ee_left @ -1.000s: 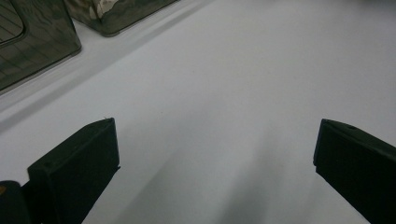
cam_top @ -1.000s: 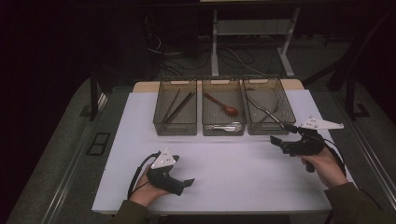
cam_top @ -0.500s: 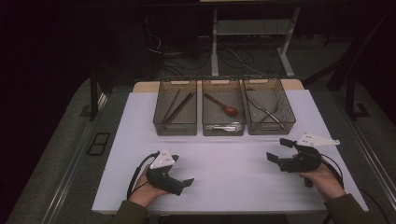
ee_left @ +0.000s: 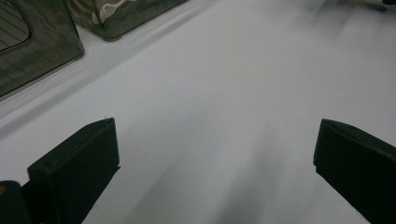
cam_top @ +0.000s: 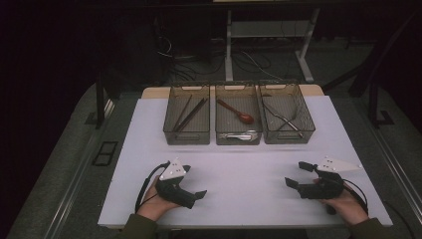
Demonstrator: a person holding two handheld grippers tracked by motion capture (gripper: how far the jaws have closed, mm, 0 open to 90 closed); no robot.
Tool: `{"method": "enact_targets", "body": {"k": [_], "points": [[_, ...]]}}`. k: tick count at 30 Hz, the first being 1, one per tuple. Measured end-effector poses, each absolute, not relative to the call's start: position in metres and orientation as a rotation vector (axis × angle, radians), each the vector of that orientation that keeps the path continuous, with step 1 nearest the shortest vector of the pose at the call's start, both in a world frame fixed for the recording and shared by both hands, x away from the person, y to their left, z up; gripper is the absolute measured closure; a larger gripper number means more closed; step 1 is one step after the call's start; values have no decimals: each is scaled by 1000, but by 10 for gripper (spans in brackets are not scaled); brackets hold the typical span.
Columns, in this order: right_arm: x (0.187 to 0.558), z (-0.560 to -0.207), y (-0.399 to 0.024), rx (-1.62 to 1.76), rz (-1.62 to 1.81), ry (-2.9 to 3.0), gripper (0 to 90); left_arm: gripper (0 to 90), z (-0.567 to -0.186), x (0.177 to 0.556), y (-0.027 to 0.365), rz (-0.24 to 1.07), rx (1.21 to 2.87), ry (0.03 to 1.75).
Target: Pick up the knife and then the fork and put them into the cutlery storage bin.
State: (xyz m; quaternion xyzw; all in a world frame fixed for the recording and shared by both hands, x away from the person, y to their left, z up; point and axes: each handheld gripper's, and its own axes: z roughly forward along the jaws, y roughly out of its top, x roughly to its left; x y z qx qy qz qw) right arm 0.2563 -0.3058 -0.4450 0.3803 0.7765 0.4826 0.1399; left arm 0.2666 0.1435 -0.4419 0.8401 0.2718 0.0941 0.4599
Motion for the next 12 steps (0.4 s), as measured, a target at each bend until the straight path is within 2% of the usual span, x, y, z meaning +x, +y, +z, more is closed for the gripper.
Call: {"method": "enact_targets", "body": {"k": [12], "points": [[259, -447, -293, 1055, 1384, 2267, 149, 0, -442, 266, 144, 230, 2070, 667]]}}
